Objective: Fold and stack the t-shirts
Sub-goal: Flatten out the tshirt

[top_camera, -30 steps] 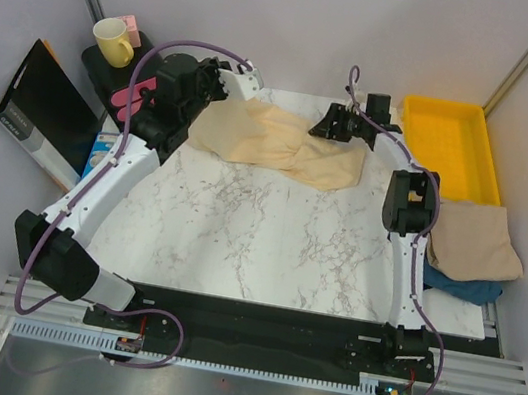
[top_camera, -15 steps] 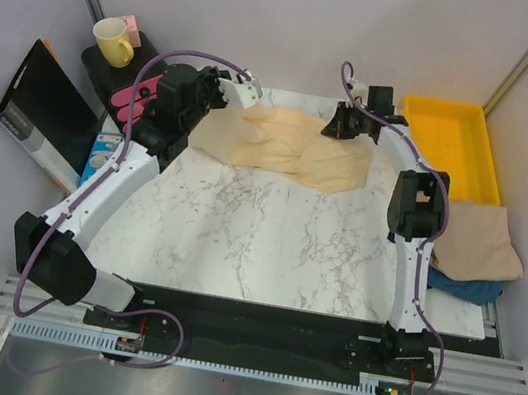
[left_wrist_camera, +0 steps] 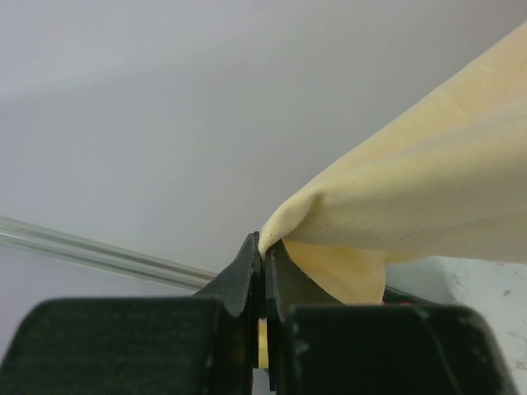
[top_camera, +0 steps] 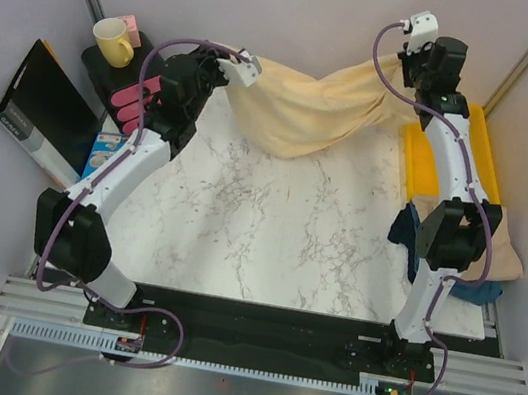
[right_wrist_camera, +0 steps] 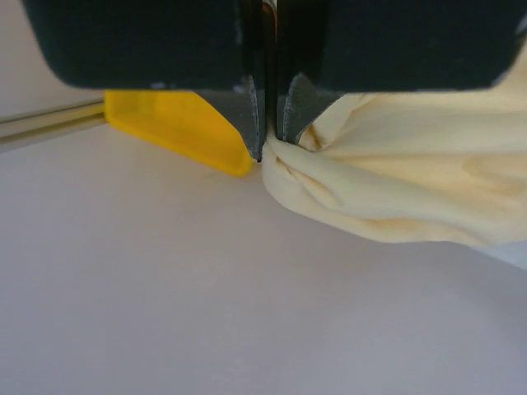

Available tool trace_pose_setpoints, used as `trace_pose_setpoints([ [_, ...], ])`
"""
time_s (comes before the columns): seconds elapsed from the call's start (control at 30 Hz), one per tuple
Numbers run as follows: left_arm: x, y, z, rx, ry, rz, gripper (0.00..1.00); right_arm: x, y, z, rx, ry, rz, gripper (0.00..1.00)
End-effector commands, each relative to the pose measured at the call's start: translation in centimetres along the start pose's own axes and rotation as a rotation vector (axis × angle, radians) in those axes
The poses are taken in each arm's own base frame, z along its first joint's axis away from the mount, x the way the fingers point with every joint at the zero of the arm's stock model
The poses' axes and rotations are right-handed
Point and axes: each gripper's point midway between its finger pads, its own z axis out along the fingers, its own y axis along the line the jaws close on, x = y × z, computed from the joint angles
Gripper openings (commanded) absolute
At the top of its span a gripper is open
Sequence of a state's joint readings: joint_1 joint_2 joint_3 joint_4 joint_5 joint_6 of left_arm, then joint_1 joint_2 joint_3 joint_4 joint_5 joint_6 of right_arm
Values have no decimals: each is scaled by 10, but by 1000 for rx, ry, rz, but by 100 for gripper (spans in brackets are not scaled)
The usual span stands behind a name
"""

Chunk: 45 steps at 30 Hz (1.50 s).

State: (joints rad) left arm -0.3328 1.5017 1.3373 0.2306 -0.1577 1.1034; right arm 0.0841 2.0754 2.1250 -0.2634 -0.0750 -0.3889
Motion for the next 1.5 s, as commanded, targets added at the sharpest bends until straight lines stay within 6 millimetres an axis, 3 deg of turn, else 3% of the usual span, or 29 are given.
trace_pose_setpoints([
  [0.0,-6,96,11,-274,-30,11,2,-14,-49,-16,203,-9,-129,0],
  [0.07,3,108,19,-294,-23,0,2,-6,-66,-19,237,11,-138,0],
  [0.1,12,128,19,-325,-3,-2,2,-3,-71,-20,250,17,-135,0],
  [0.17,31,129,32,-324,31,-10,2,1,-81,-24,273,30,-127,0],
  [0.2,39,143,32,-347,44,-6,2,2,-83,-25,278,32,-123,0],
  [0.3,60,131,43,-302,85,17,2,2,-77,-35,248,34,-108,0],
  [0.37,63,121,46,-268,83,36,2,6,-62,-42,178,36,-95,0],
  [0.53,76,61,44,-108,74,36,2,36,-20,-53,0,106,-77,0],
  [0.57,74,56,41,-96,67,33,2,39,-7,-54,-64,107,-72,0],
  [0.67,84,16,32,9,70,25,2,59,28,-61,-194,158,-63,0],
  [0.7,87,-4,22,57,63,27,2,67,43,-65,-234,179,-70,0],
  [0.8,85,-37,-2,147,8,79,2,86,77,-78,-356,222,-88,0],
  [0.9,75,-42,-21,159,-64,66,2,87,94,-94,-444,217,-127,0],
  [0.97,56,-9,-31,96,-98,35,2,79,90,-99,-439,199,-137,0],
  [1.0,51,-2,-35,91,-96,-12,2,67,86,-105,-427,173,-146,0],
  [1.07,32,33,-47,29,-127,-51,2,53,83,-114,-421,137,-155,0],
  [1.17,6,55,-74,31,-190,-100,2,22,81,-142,-435,47,-190,0],
  [1.2,1,56,-80,41,-208,-104,2,13,80,-160,-437,21,-206,0],
  [1.23,-5,54,-90,72,-225,-103,2,8,83,-170,-460,0,-221,0],
  [1.37,-20,76,-130,38,-255,-75,2,-8,85,-222,-489,-44,-295,0],
  [1.47,-26,92,-147,0,-257,-94,2,-12,88,-250,-500,-58,-301,0],
])
